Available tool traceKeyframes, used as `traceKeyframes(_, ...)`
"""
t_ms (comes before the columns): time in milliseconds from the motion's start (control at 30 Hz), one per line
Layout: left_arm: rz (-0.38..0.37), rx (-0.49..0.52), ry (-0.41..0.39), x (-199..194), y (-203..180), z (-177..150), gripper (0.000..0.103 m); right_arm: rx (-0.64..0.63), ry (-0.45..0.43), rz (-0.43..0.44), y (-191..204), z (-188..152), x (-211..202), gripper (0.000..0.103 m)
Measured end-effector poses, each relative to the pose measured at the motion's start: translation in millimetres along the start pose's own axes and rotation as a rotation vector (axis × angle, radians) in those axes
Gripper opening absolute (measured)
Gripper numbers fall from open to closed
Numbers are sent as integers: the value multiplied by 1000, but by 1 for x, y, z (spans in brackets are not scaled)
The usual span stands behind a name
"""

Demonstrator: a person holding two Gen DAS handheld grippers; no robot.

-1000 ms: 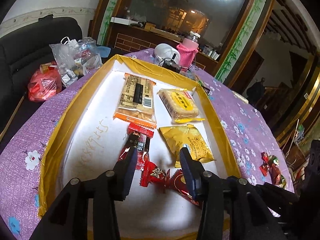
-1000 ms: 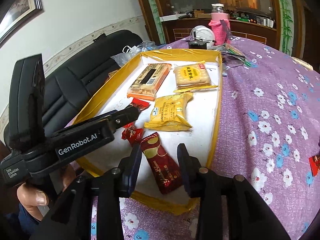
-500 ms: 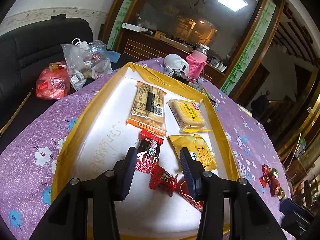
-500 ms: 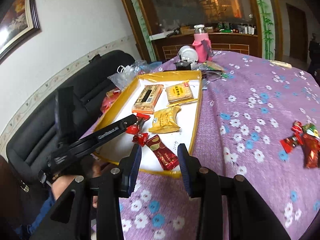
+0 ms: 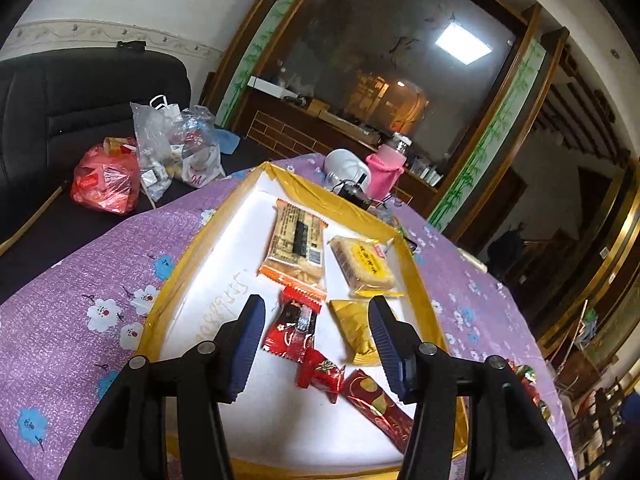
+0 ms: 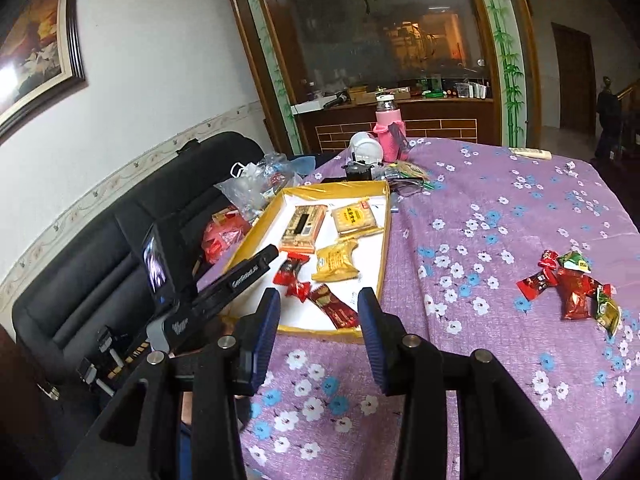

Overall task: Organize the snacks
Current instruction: 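Open left tool to drop candy while right tool releases dark red bar, then move both open tools back to the remaining candy pile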

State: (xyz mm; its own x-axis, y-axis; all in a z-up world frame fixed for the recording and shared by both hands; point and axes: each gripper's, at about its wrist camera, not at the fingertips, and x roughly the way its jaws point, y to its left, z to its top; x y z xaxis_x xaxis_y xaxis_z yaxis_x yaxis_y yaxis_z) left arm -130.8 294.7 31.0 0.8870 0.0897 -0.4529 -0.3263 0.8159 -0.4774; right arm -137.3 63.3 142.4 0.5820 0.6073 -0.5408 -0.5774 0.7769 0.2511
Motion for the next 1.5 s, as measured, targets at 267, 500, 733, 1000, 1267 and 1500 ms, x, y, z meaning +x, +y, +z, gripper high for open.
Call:
traceKeyframes(267, -24, -14, -26, -5, 2, 0, 61, 39, 30, -1, 11, 9, 16, 39)
traceKeyframes(500, -49, -24, -54, -11, 3, 0, 64, 25, 51, -15, 29, 7, 24, 39)
traceKeyframes(733, -54, -29, -66, -14, 4, 0, 69, 38, 43, -13, 21, 4, 18, 39)
traceKeyframes(1000, -57, -4, -57, -14, -2, 0, 72, 87, -63, -57, -47, -10, -27, 39)
traceKeyframes(1267, -162, 131, -59, -43, -81, -6, 71, 351, -148, -177, -197, -18, -70, 39)
traceKeyframes(1500, -304, 304, 194, -24, -173, -17, 71, 518, -79, -296, -297, -37, -73, 39)
